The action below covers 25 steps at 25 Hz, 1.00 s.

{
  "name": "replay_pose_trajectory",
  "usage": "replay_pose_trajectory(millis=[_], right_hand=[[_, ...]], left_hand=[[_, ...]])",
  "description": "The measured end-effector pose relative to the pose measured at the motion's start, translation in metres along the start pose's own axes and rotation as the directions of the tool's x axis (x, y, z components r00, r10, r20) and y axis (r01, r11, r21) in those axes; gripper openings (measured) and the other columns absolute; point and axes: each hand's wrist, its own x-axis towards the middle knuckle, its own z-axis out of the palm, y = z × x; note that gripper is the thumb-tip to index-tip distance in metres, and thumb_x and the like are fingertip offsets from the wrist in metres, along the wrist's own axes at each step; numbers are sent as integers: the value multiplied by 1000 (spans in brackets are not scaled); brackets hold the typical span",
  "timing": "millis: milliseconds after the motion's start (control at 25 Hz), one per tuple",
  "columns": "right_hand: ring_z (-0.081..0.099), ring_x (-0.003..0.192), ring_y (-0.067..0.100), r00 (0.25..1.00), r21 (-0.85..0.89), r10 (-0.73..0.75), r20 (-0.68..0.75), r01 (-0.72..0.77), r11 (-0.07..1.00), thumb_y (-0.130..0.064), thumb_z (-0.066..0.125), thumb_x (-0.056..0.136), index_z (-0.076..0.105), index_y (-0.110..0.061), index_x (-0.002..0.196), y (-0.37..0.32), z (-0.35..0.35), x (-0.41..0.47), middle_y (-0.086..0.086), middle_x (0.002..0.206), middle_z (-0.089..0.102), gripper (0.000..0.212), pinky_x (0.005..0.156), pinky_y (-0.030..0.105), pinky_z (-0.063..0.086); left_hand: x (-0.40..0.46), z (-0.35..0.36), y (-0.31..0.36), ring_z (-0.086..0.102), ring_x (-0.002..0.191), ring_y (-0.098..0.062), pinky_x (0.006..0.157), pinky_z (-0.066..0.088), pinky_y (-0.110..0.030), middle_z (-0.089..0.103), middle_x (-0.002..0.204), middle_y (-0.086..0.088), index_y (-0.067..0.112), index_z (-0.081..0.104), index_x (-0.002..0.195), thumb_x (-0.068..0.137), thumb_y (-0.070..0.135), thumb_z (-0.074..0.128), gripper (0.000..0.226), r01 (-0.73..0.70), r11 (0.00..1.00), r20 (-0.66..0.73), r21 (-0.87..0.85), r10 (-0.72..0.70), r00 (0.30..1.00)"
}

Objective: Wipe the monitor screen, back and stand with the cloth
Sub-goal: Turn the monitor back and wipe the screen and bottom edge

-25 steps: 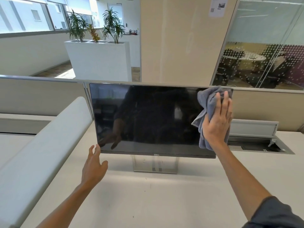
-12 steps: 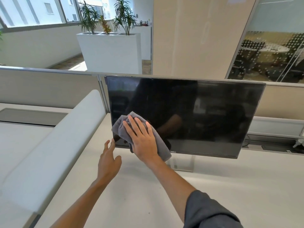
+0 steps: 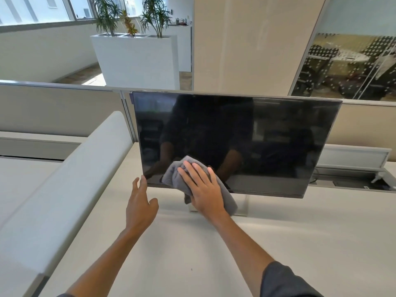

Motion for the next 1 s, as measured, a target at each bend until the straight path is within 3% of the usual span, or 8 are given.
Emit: replay_pose_trajectory(millis=[160, 280, 440, 560, 680, 840, 1000], right_hand=[[18, 147, 24, 971, -52, 221, -89, -226, 973, -29, 53, 92, 31, -22, 150, 66, -16, -58, 2, 158, 24, 62, 118, 47, 16], [18, 147, 27, 898, -66, 411, -156, -425, 903, -31, 47, 95, 37, -14, 146, 119, -27, -106, 8, 157, 25, 55, 117, 50, 19], [15, 148, 30, 848, -106, 507, -151, -524, 845, -26, 57, 94, 32, -10, 149, 167, -47, -145, 11, 159, 21, 62, 116, 47, 25], [31, 142, 32, 769, 86, 613, -183, -608, 789, -31, 58, 93, 28, -11, 150, 173, -63, -158, 8, 158, 24, 67, 107, 47, 40], [47, 129, 30, 675, 283, 697, -242, -638, 716, -62, 30, 93, 32, -10, 148, 148, -80, -153, 9, 152, 38, 75, 100, 43, 48], [55, 110, 10, 737, 449, 649, -189, -523, 724, -38, 48, 96, 42, -14, 138, 91, -85, -133, 2, 134, 54, 49, 94, 26, 50], [62, 96, 8, 783, 553, 622, -5, -516, 654, -44, 57, 88, 49, -25, 128, 31, -64, -116, -11, 118, 60, 46, 92, 17, 50]], left_hand=[[-2, 1, 4, 42, 133, -35, 94, 46, -40, 12, 161, -5, 13, 15, 153, 86, 4, 57, 79, 2, 1000, 20, 16, -3, 1000], [-1, -1, 2, 43, 132, -36, 92, 48, -40, 11, 161, -5, 13, 14, 153, 86, 3, 58, 80, -20, 998, 23, 53, 19, 1000], [-6, 7, 1, 32, 140, -33, 102, 42, -44, 12, 161, -6, 14, 10, 153, 87, 3, 58, 82, -13, 1000, 11, 5, 13, 1000], [-8, 12, -2, 33, 139, -33, 101, 42, -45, 13, 161, -6, 16, 8, 154, 87, 3, 59, 85, -11, 1000, 5, -26, 11, 1000], [-6, 10, -13, 30, 141, -33, 107, 35, -49, 16, 160, -5, 20, 10, 154, 89, 6, 59, 82, 7, 998, 29, -64, -5, 1000], [-14, 13, -25, 25, 144, -29, 114, 25, -44, 16, 160, -3, 17, 12, 154, 91, 10, 60, 80, -4, 997, 80, -72, 10, 997], [-32, 21, -47, 24, 145, -26, 116, 23, -42, 19, 159, -2, 19, 18, 152, 90, 10, 61, 76, 34, 989, 152, -141, -12, 988]])
